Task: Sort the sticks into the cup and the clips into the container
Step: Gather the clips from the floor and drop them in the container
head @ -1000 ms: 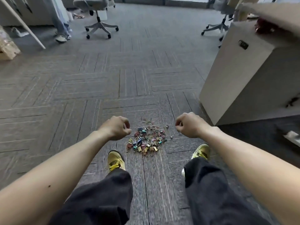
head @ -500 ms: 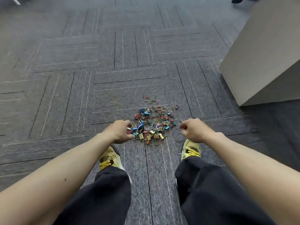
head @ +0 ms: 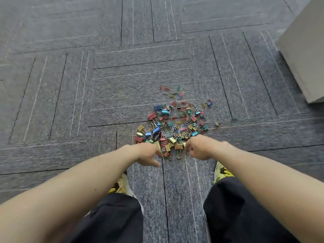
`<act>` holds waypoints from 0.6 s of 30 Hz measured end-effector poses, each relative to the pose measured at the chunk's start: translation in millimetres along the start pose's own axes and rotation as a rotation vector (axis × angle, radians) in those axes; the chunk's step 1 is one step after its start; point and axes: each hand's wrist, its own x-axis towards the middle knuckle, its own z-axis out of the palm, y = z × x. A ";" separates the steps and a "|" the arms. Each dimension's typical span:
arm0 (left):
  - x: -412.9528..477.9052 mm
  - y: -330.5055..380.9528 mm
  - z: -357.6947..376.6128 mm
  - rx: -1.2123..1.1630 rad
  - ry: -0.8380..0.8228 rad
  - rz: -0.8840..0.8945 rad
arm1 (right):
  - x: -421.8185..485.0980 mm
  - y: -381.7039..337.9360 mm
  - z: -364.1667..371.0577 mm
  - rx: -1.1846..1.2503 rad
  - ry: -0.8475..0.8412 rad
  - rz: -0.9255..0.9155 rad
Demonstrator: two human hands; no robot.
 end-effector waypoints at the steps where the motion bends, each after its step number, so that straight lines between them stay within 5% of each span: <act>1: 8.3 2.3 1.9 0.002 -0.013 0.048 | 5.7 1.4 3.6 -0.018 -0.028 -0.013; 6: 43.6 9.6 11.4 0.087 0.037 0.144 | 30.0 13.3 29.0 -0.048 -0.114 -0.040; 13: 54.2 -0.1 23.8 -0.098 0.360 0.064 | 44.4 17.9 44.0 0.061 0.077 0.005; 18: 51.2 -19.2 34.4 -0.212 0.843 -0.208 | 47.2 19.3 36.4 0.192 0.176 0.020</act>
